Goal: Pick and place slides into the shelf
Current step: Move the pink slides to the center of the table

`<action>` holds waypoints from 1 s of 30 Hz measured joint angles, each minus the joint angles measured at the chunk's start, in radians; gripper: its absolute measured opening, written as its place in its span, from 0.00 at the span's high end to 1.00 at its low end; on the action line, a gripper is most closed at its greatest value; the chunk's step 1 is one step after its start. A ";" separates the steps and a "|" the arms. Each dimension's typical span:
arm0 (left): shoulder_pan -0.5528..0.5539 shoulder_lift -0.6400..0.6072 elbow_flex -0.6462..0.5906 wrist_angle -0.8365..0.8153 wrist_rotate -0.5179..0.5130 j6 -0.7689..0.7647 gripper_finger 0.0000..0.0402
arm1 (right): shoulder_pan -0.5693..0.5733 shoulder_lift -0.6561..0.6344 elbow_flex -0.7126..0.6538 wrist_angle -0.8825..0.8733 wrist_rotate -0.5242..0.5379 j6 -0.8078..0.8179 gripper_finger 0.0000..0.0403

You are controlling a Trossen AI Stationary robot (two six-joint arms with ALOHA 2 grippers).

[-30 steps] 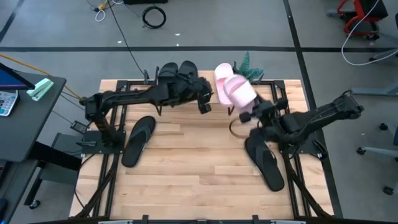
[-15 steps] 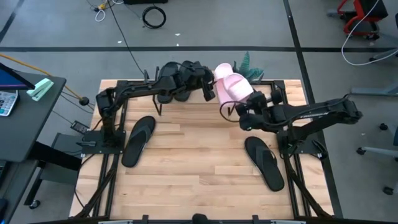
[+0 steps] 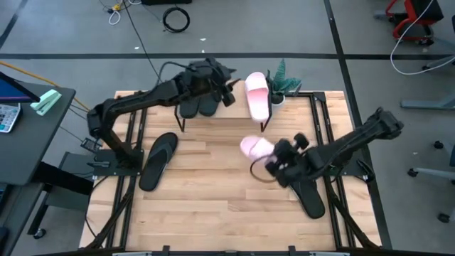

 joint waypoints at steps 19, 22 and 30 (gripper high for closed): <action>0.012 -0.030 0.000 -0.064 0.002 -0.002 0.57 | -0.004 0.397 0.001 0.219 -0.175 -0.015 0.96; 0.013 -0.030 0.000 -0.067 0.001 -0.002 0.57 | -0.035 0.386 0.002 0.221 -0.197 -0.032 0.90; 0.013 -0.030 0.000 -0.070 0.001 0.002 0.57 | -0.132 0.365 0.001 0.221 -0.342 -0.109 0.68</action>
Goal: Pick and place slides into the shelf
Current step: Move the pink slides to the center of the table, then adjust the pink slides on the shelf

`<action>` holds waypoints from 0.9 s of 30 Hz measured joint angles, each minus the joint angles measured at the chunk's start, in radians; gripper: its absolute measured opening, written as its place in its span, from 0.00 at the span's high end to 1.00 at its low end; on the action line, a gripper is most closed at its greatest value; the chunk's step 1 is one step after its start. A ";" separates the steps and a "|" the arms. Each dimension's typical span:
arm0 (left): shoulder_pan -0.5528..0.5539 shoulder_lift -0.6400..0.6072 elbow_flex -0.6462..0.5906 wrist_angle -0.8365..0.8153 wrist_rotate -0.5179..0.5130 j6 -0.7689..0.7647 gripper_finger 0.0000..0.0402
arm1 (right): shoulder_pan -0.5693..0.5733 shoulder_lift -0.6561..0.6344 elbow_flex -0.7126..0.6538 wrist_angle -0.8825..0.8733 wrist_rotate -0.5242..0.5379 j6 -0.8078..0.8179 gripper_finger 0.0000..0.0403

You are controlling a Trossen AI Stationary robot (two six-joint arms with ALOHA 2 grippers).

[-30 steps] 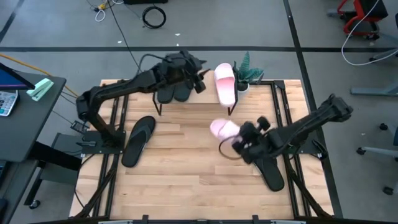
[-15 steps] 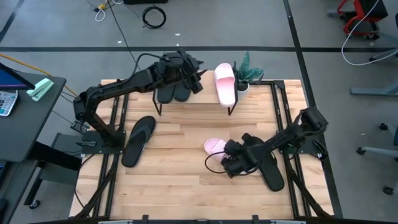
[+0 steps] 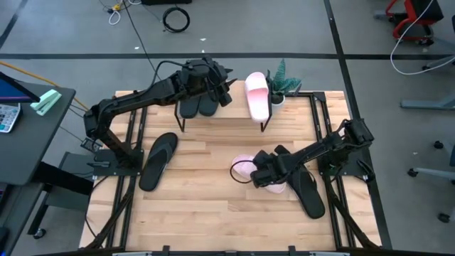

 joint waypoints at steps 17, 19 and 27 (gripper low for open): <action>-0.007 0.061 -0.001 -0.120 0.156 -0.045 0.57 | 0.106 -0.361 0.043 -0.007 -0.015 -0.082 0.61; -0.012 0.105 0.000 -0.086 0.157 -0.032 0.57 | 0.135 -0.407 0.043 -0.006 0.018 -0.082 0.61; -0.011 0.251 -0.001 0.254 0.152 0.050 0.57 | 0.211 -0.524 0.043 -0.037 0.135 -0.082 0.61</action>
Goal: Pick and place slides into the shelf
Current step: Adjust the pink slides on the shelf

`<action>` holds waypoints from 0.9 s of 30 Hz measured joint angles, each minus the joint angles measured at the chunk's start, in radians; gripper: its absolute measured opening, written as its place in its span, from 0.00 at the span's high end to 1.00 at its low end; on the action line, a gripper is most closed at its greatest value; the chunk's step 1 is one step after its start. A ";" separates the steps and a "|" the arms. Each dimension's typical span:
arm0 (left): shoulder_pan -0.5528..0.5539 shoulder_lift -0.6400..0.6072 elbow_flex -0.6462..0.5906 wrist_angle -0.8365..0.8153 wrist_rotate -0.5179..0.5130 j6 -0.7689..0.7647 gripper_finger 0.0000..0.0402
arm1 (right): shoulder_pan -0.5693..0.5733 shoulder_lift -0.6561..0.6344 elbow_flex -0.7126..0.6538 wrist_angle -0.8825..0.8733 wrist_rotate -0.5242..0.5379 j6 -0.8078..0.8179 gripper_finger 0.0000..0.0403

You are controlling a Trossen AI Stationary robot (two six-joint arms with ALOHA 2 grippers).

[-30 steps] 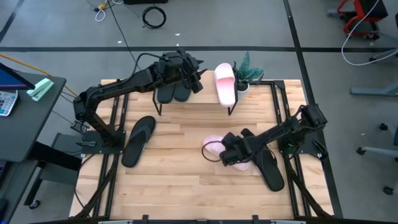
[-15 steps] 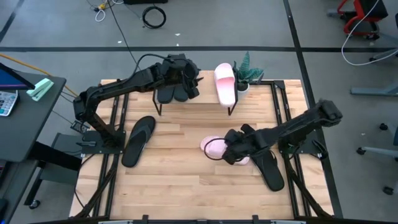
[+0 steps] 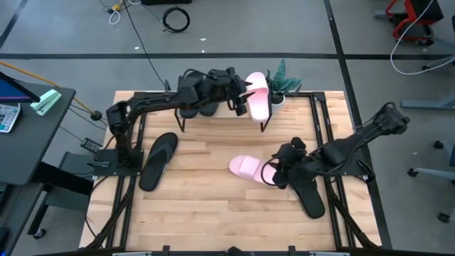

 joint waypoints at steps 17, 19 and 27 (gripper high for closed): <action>0.056 0.131 0.000 0.122 -0.008 0.078 0.57 | 0.024 0.026 -0.005 -0.003 0.020 -0.026 0.61; 0.067 0.132 0.000 0.122 -0.021 0.075 0.57 | 0.024 0.026 -0.008 -0.006 0.020 -0.027 0.61; 0.081 0.129 0.001 0.101 -0.026 0.042 0.57 | 0.024 0.026 -0.008 -0.005 0.020 -0.019 0.61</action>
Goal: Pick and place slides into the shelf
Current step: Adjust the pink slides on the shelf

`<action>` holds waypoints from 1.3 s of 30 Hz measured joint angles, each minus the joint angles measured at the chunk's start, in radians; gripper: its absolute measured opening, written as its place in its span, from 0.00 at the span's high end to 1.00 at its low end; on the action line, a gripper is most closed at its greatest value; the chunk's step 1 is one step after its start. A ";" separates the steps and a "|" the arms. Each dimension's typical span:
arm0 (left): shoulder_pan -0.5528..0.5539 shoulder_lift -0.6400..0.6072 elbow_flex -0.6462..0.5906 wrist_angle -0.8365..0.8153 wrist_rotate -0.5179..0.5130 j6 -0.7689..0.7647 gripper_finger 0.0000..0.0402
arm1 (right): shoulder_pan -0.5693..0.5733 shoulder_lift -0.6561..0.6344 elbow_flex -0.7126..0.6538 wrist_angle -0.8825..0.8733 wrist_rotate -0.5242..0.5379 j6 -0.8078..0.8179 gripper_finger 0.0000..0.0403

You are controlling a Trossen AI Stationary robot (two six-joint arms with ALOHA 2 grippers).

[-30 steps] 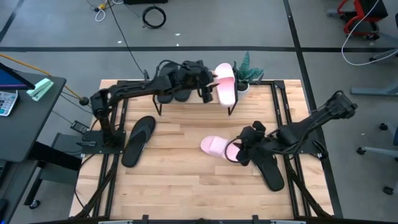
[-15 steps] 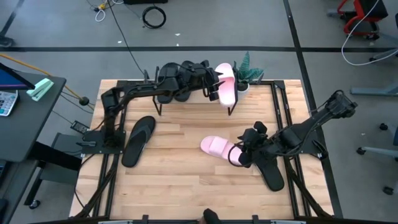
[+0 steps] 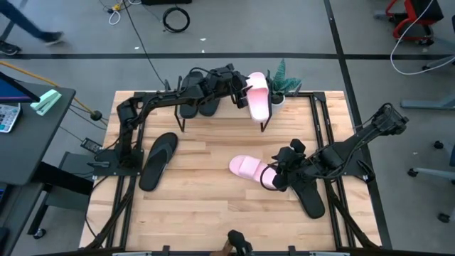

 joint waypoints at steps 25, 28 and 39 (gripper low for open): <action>-0.035 -0.001 0.000 -0.055 -0.156 0.028 0.57 | 0.000 0.000 0.000 0.001 -0.001 0.001 0.62; -0.031 -0.001 0.000 -0.072 -0.157 0.029 0.57 | 0.000 0.000 0.000 0.001 -0.001 0.001 0.62; -0.026 0.029 0.000 -0.080 -0.156 0.027 0.57 | 0.000 0.000 0.000 0.001 -0.001 0.001 0.62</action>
